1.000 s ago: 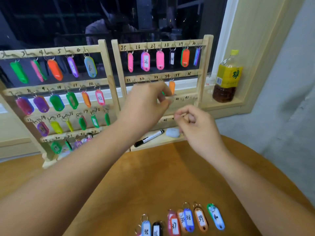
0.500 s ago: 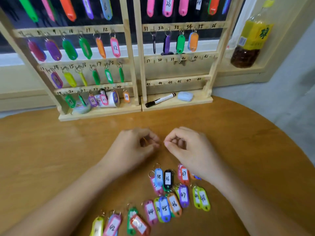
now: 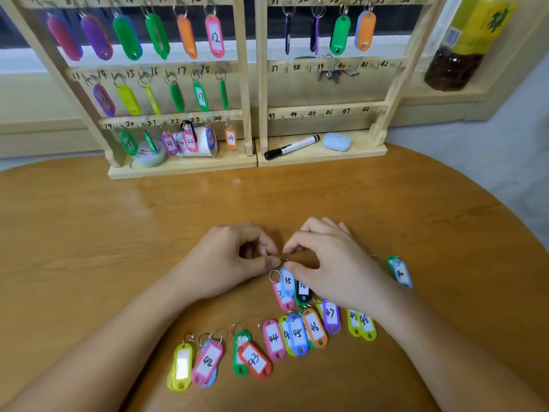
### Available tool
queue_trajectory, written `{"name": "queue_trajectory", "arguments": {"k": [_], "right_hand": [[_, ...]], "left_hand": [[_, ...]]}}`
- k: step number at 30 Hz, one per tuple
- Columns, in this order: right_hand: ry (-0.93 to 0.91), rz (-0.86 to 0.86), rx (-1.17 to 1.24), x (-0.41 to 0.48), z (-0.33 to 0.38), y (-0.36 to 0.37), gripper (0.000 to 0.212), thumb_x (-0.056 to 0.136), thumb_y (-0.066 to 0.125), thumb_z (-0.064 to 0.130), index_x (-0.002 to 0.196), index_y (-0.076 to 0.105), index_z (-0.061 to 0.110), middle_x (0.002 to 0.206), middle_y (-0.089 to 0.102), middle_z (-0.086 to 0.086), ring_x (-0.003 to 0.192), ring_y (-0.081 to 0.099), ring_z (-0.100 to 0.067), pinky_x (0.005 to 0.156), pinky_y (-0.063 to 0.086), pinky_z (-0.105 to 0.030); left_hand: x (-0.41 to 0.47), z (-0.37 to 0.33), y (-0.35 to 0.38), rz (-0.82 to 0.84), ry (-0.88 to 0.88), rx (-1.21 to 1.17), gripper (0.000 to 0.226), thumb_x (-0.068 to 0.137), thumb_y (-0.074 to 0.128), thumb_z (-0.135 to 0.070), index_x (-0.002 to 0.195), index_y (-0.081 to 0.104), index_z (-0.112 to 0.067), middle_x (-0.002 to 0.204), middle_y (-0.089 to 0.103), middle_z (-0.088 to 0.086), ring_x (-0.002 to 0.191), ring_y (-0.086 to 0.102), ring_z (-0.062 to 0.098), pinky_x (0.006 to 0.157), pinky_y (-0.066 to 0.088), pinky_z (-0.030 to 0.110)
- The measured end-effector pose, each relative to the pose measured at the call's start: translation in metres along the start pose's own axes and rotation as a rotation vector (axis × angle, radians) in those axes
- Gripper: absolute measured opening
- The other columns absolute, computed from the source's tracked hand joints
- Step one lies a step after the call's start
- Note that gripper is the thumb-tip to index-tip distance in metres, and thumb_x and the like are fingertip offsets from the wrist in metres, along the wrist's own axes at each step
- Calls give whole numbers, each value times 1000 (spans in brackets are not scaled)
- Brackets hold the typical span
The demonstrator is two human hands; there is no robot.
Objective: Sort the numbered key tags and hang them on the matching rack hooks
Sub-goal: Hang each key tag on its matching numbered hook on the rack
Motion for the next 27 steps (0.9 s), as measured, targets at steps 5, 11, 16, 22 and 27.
{"name": "queue_trajectory", "arguments": {"k": [5, 11, 16, 22, 27], "right_hand": [[-4, 13, -2, 2, 2, 3, 12, 94, 72, 46, 105, 71, 39, 103, 50, 18, 105, 43, -5, 101, 34, -38], [-9, 5, 30, 3, 1, 4, 5, 94, 75, 43, 92, 74, 39, 99, 51, 18, 105, 44, -5, 100, 34, -38], [-22, 0, 72, 2, -1, 3, 6, 94, 75, 42, 91, 74, 38, 97, 54, 18, 104, 46, -4, 101, 35, -38], [27, -79, 265, 6, -8, -23, 4, 93, 77, 37, 90, 77, 37, 97, 65, 15, 103, 58, -7, 88, 46, -30], [47, -202, 342, 18, -21, -66, 9, 94, 78, 28, 87, 79, 35, 92, 67, 13, 92, 62, -11, 75, 39, -13]], "left_hand": [[-3, -1, -1, 105, 22, 35, 23, 80, 91, -46, 97, 78, -39, 100, 69, -15, 94, 65, 13, 78, 50, 21], [-2, 0, 2, 99, 66, 62, 20, 81, 92, -40, 95, 79, -36, 95, 69, -16, 92, 64, 11, 77, 50, 23], [-4, -1, 6, 72, 70, 27, 13, 85, 88, -42, 88, 78, -34, 93, 70, -12, 89, 65, 13, 77, 51, 27], [5, -16, -8, 7, 25, -211, 11, 93, 82, -32, 90, 78, -23, 84, 74, -6, 75, 60, 3, 71, 48, 24], [34, -45, -27, -31, 63, -261, 5, 95, 81, -22, 91, 78, -22, 85, 77, -4, 77, 64, 7, 75, 50, 27]]}}
Point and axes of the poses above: each hand's wrist, its own x-axis towards the middle knuckle, its own y-axis out of the palm, z = x × y, the point moved 4 cm from there along x, towards the middle knuckle
